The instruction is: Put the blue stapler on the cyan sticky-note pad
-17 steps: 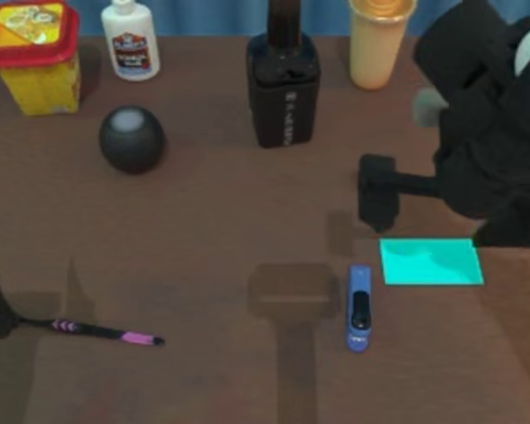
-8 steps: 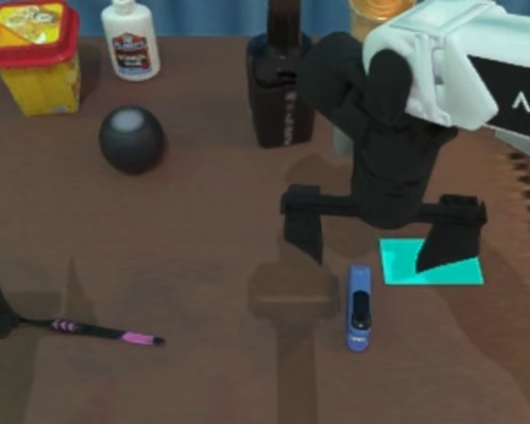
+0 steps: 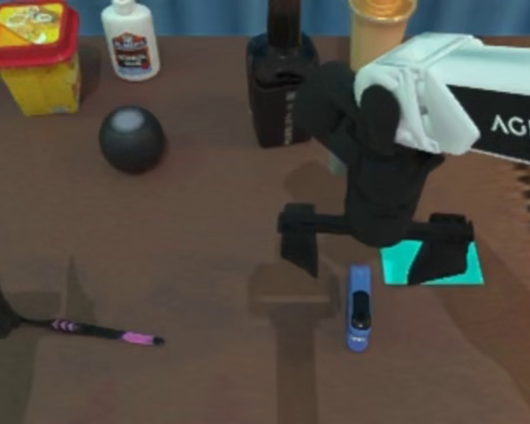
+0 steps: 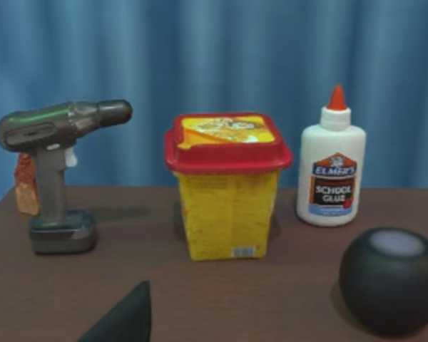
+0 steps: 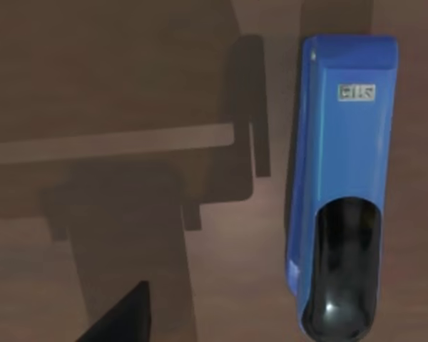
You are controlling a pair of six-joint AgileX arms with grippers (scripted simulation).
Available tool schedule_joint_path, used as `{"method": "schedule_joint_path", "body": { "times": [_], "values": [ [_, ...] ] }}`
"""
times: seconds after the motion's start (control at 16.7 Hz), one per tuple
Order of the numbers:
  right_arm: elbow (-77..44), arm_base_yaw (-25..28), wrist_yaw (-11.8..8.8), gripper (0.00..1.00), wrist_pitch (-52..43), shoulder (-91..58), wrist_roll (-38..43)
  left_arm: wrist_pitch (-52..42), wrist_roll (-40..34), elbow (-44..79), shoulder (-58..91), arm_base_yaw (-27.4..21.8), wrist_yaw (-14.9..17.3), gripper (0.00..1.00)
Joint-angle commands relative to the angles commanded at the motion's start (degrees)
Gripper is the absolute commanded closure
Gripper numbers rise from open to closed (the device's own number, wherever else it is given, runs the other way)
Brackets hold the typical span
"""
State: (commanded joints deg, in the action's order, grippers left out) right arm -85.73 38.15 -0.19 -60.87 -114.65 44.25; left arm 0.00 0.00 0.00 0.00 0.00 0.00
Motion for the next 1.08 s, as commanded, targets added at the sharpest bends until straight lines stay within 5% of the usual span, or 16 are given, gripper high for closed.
{"method": "schedule_joint_path", "body": {
  "times": [0.3, 0.6, 1.08],
  "values": [
    [7.6, 0.2, 0.0, 0.0, 12.2, -4.3, 0.3, 0.0, 0.0, 0.0, 0.0, 0.0, 0.0, 0.0],
    [8.8, 0.3, 0.0, 0.0, 13.9, -5.0, 0.4, 0.0, 0.0, 0.0, 0.0, 0.0, 0.0, 0.0],
    [8.8, 0.3, 0.0, 0.6, 13.9, -5.0, 0.4, 0.0, 0.0, 0.0, 0.0, 0.0, 0.0, 0.0]
  ]
}}
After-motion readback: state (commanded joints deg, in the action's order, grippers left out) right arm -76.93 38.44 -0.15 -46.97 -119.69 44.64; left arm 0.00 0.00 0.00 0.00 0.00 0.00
